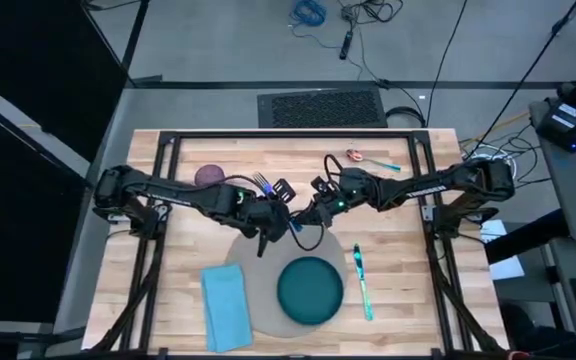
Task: Set table place
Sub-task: Put the iridescent fork on the blue napkin
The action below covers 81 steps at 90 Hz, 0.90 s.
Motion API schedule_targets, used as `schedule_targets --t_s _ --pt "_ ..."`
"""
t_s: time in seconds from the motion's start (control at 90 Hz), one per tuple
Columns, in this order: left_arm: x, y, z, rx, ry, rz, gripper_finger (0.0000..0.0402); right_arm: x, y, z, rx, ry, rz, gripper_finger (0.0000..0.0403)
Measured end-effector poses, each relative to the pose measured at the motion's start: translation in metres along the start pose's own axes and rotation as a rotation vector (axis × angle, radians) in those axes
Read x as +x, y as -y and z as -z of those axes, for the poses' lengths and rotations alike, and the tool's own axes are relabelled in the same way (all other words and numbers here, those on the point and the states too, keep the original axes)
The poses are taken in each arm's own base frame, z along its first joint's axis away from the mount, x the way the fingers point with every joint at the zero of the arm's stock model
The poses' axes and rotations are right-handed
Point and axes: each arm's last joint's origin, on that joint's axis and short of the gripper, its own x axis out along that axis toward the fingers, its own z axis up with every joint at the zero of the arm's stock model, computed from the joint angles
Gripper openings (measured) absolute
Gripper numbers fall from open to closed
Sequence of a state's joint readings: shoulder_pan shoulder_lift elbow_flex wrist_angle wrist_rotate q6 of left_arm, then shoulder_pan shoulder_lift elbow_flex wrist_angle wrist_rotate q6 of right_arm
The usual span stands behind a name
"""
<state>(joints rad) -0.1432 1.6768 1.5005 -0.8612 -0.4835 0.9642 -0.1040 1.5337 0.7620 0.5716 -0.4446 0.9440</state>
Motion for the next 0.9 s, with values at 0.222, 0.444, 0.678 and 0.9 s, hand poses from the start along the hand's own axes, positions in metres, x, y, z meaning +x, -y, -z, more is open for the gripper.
schedule_targets --t_s 0.222,0.444,0.678,0.9 --pt "0.0005 -0.0022 -0.0003 0.001 0.003 -0.019 0.0 0.0005 0.0037 0.0026 0.002 -0.018 0.036 0.0116" --pt "0.0004 -0.0017 -0.0004 0.004 0.002 -0.016 0.0 0.0005 0.0047 0.003 -0.091 -0.017 0.05 0.0065" --pt "0.0003 -0.0019 -0.0007 0.01 0.003 -0.02 0.0 0.0006 0.0083 0.0055 -0.133 -0.029 0.088 0.0003" --pt "-0.0005 -0.0067 -0.005 -0.012 0.026 -0.08 0.0012 0.0005 0.0087 0.0062 -0.175 -0.033 0.097 0.0001"
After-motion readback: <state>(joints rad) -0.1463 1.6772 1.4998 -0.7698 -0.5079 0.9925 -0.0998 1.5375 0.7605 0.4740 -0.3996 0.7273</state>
